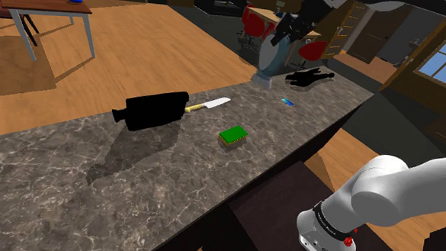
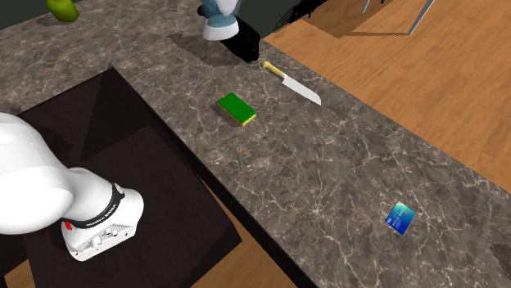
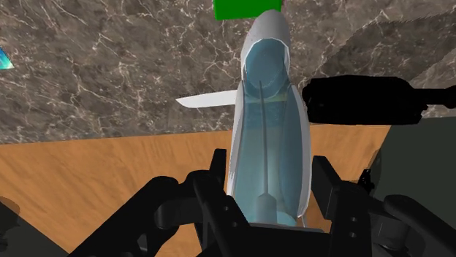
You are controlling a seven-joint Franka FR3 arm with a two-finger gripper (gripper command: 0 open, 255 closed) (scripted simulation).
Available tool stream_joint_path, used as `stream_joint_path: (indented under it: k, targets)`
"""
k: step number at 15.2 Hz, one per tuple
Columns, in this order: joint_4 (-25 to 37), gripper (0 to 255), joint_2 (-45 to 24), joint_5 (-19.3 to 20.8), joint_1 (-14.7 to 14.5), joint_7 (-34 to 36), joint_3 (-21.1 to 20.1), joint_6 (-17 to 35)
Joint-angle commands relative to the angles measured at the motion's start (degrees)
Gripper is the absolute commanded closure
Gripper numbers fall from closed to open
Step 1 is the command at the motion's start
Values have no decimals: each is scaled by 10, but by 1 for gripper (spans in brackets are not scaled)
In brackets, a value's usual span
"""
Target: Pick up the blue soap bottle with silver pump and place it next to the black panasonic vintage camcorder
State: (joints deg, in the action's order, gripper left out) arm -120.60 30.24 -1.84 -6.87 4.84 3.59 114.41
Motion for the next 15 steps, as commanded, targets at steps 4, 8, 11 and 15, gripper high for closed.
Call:
stream_joint_path:
  k: [4, 8, 11, 15]
  targets:
    - [48, 255, -60, 1, -13, 64, -51, 15]
    - [97, 255, -114, 11, -23, 114, -89, 20]
    - [142, 255, -159, 24, -30, 153, -116, 20]
    - [213, 255, -226, 50, -41, 205, -150, 12]
